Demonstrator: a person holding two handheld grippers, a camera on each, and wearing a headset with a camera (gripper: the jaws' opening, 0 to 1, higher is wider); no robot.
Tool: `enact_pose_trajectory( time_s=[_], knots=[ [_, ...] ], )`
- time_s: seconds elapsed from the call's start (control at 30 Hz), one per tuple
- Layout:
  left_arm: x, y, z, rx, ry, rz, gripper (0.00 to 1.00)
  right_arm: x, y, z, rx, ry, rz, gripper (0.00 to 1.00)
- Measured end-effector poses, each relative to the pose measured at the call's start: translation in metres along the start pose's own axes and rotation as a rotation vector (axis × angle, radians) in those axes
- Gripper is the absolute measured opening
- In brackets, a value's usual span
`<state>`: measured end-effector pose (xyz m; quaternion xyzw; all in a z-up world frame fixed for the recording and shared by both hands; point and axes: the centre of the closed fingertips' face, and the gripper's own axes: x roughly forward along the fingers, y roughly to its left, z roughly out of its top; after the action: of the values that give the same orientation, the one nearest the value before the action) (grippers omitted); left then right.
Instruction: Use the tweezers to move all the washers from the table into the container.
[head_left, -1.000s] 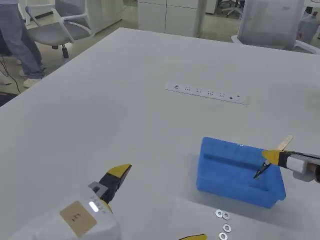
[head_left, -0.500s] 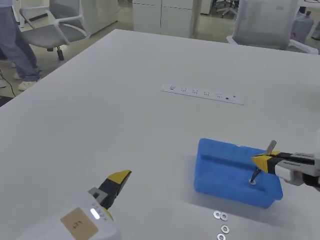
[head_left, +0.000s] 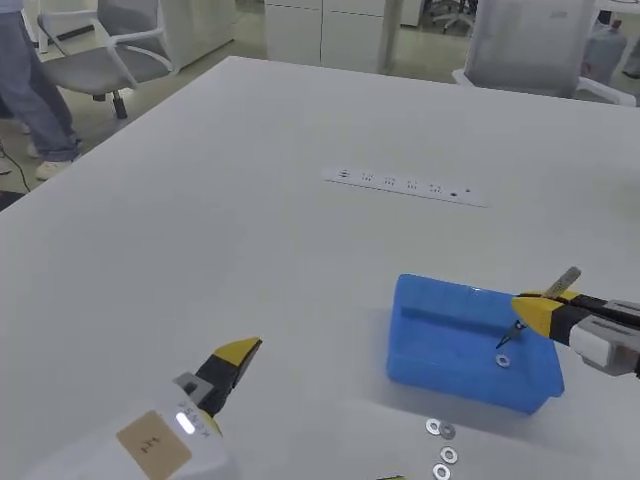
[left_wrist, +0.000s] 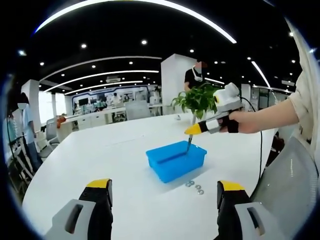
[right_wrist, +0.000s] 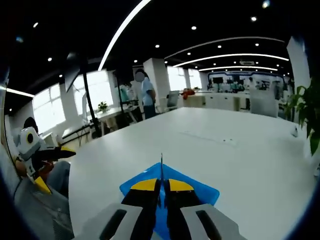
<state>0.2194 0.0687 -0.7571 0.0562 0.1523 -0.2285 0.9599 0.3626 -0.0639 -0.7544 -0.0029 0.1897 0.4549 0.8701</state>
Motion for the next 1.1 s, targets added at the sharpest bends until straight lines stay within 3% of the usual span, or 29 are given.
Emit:
enact_pose_trajectory(
  time_s=[0.17,0.37,0.53,0.8,0.9,1.1],
  knots=[
    [0.000,0.000,0.000,-0.014,-0.001,-0.005,0.88,-0.008,0.016,0.006,0.070,-0.041,0.031,0.02],
    [0.000,-0.001,0.000,-0.016,0.000,-0.011,0.87,-0.010,0.036,-0.003,0.132,-0.034,0.069,0.02],
    [0.000,-0.001,0.000,-0.019,-0.001,-0.013,0.87,-0.009,0.054,-0.023,0.229,-0.008,0.111,0.02],
    [0.000,-0.002,-0.001,-0.021,0.001,-0.017,0.86,-0.004,0.073,-0.050,0.273,0.047,0.131,0.02],
    [0.000,-0.002,-0.001,-0.021,0.000,-0.018,0.86,-0.001,0.077,-0.066,0.282,0.097,0.128,0.02],
    [0.000,-0.001,-0.001,-0.024,0.000,-0.015,0.85,0.003,0.085,-0.077,0.282,0.121,0.137,0.02]
  ],
)
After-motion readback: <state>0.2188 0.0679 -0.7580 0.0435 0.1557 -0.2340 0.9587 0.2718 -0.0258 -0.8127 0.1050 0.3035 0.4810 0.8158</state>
